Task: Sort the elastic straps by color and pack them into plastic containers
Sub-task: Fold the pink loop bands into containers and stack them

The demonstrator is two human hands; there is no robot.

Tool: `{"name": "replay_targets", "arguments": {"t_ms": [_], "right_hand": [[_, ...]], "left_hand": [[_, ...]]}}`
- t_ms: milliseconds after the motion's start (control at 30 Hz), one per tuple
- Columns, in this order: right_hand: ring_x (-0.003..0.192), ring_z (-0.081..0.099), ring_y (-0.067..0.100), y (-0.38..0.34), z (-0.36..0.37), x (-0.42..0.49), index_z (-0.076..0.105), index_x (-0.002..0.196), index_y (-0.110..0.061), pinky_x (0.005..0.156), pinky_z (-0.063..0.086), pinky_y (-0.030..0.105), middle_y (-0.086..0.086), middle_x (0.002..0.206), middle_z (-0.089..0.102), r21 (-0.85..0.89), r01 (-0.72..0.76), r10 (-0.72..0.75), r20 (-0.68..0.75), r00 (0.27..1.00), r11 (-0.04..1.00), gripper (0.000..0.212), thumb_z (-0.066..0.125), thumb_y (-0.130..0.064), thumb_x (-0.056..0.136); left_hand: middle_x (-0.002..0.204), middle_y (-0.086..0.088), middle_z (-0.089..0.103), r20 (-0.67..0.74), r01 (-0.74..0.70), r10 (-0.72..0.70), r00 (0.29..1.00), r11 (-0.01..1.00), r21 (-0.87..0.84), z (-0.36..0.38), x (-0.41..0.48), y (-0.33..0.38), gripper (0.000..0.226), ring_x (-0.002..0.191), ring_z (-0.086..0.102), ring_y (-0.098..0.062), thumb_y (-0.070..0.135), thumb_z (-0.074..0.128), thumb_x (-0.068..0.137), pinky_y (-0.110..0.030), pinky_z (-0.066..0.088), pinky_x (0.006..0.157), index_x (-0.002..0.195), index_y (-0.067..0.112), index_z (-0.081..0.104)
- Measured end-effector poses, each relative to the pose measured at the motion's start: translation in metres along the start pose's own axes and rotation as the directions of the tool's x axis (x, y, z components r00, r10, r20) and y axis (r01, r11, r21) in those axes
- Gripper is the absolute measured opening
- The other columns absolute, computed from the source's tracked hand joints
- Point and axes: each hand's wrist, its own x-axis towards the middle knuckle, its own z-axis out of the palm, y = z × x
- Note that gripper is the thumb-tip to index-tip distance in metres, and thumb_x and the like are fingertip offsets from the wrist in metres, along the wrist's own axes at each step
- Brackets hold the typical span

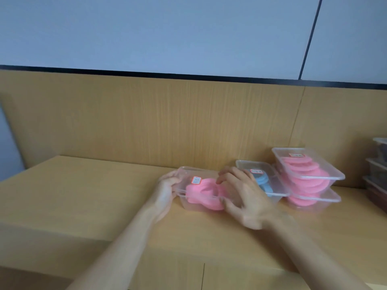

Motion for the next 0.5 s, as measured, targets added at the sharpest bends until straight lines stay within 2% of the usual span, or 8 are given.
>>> {"name": "replay_targets", "arguments": {"t_ms": [100,167,267,400,500], "right_hand": [[0.116,0.053,0.015,0.002,0.0,-0.002,0.06,0.113,-0.019,0.113,0.03,0.047,-0.007,0.115,0.057,-0.038,-0.026,0.026,-0.015,1.0,0.999,0.041,0.044,-0.042,0.083],[0.114,0.054,0.013,0.003,0.002,-0.006,0.059,0.114,-0.02,0.115,0.028,0.049,-0.009,0.115,0.058,-0.058,-0.053,0.051,-0.033,0.998,0.997,0.041,0.043,-0.043,0.084],[0.115,0.053,0.01,0.003,0.004,-0.011,0.058,0.116,-0.022,0.119,0.024,0.049,-0.011,0.117,0.058,-0.057,-0.092,0.09,-0.033,0.995,0.994,0.042,0.039,-0.043,0.085],[0.114,0.054,0.009,0.002,0.007,-0.013,0.058,0.116,-0.023,0.119,0.023,0.046,-0.013,0.118,0.057,-0.056,-0.131,0.13,-0.027,0.991,0.99,0.044,0.032,-0.049,0.093],[0.111,0.055,0.011,-0.001,0.01,-0.012,0.058,0.113,-0.022,0.117,0.026,0.045,-0.011,0.116,0.058,-0.054,-0.162,0.16,-0.043,0.986,0.985,0.044,0.027,-0.049,0.097]], "left_hand": [[0.137,-0.017,0.062,-0.015,0.006,-0.006,1.0,1.0,0.019,0.0,0.001,-0.002,0.047,0.129,0.057,-0.033,-0.01,0.04,0.094,-0.035,0.045,0.092,0.137,0.004,0.054],[0.136,-0.017,0.062,-0.02,-0.001,0.003,1.0,0.998,0.064,0.0,0.002,-0.004,0.054,0.127,0.058,-0.034,-0.011,0.045,0.093,-0.04,0.045,0.1,0.145,0.006,0.046],[0.133,-0.016,0.065,-0.008,-0.017,0.019,1.0,0.987,0.161,0.001,0.002,-0.007,0.055,0.128,0.058,-0.035,-0.008,0.049,0.094,-0.048,0.037,0.114,0.146,0.008,0.046],[0.137,-0.012,0.063,-0.009,-0.016,0.018,1.0,0.97,0.241,0.0,0.0,-0.007,0.06,0.13,0.057,-0.031,0.003,0.059,0.091,-0.048,0.034,0.118,0.149,0.011,0.044],[0.139,-0.012,0.061,-0.002,-0.018,0.019,1.0,0.962,0.274,0.0,-0.001,-0.008,0.054,0.13,0.058,-0.029,-0.002,0.051,0.099,-0.049,0.035,0.118,0.15,0.011,0.042]]}}
